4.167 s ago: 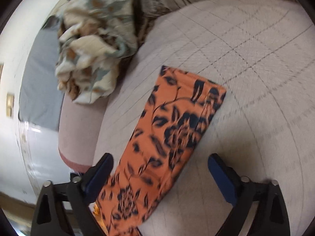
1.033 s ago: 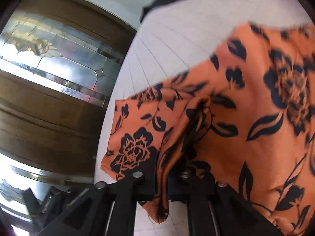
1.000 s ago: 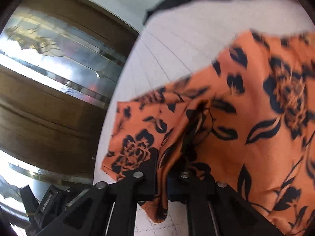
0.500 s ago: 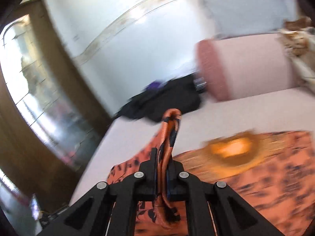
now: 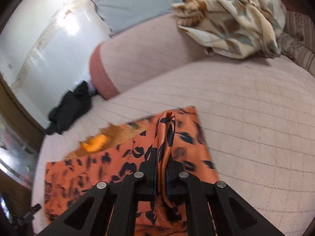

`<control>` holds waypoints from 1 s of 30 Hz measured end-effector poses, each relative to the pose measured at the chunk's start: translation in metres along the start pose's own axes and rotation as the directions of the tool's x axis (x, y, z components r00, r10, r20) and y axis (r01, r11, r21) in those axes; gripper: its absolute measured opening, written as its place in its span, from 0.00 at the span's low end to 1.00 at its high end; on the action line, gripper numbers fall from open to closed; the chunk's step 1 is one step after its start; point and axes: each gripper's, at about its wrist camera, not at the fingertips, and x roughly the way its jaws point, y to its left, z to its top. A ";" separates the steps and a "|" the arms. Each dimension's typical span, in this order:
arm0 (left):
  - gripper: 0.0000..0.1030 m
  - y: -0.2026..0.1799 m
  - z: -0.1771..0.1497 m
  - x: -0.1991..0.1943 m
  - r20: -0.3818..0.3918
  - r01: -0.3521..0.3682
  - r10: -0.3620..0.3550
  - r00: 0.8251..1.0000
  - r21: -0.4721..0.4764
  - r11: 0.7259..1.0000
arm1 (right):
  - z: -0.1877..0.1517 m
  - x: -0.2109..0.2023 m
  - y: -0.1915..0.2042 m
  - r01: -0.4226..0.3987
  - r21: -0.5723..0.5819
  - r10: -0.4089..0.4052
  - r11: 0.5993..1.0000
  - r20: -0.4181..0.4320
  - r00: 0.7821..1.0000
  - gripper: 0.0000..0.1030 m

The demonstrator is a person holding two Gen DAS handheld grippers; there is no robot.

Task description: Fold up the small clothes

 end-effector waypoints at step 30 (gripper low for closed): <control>1.00 -0.030 -0.006 0.002 -0.039 -0.034 0.037 0.999 0.093 0.995 | 0.001 0.032 0.024 -0.051 -0.044 0.039 0.998 -0.229 0.973 0.16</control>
